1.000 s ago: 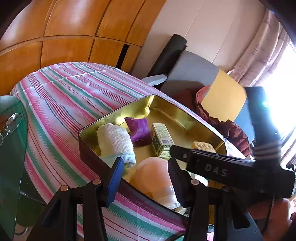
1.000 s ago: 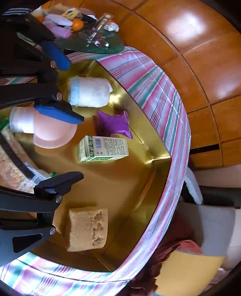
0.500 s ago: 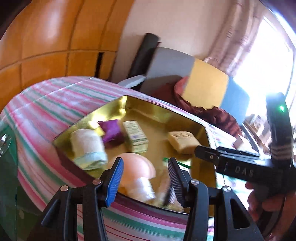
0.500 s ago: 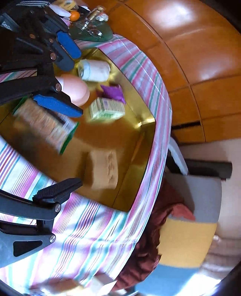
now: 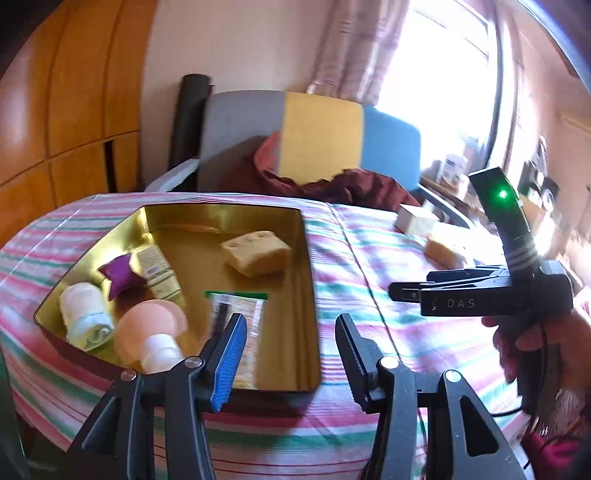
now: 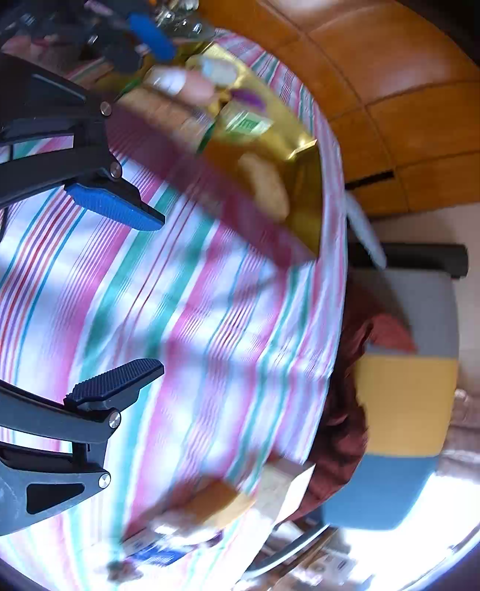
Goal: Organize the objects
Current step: 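Move both grippers back from the tray toward the remaining items, then grasp the blue Tempo tissue pack with right gripper while left grasps the white plastic bag, then carry the white plastic bag into the tray and release with left while right carries Tempo pack, then lower the blue Tempo pack into the gold tray and open the right gripper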
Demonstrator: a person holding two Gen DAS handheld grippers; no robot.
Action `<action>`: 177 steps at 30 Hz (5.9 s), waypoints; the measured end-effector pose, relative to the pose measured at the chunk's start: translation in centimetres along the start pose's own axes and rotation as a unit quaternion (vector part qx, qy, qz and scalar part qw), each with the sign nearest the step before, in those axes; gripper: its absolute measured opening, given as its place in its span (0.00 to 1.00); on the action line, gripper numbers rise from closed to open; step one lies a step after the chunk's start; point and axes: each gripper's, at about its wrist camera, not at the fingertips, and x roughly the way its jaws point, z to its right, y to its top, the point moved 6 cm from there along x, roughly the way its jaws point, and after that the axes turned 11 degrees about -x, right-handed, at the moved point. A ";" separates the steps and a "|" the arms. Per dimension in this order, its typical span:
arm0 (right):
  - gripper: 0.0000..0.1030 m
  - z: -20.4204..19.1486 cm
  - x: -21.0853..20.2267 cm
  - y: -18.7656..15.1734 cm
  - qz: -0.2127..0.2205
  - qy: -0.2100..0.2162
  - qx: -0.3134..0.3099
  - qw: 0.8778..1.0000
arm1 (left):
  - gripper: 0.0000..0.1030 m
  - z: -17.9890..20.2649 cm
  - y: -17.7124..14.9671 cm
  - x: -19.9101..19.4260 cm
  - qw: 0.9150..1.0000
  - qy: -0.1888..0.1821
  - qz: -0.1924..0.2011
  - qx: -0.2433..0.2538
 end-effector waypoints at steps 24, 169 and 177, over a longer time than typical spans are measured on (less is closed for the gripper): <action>0.68 25.9 -1.1 -6.4 0.007 -0.180 0.264 0.947 | 0.49 6.2 -2.8 0.9 0.996 -0.041 -0.056 0.061; 0.51 13.1 -0.5 -6.3 0.005 0.056 0.034 0.998 | 0.62 -9.7 6.7 11.3 0.972 0.072 -0.096 -0.200; 0.51 12.7 -0.6 -6.4 0.006 0.054 0.025 0.998 | 0.62 -9.2 6.1 8.1 0.980 0.070 -0.033 -0.181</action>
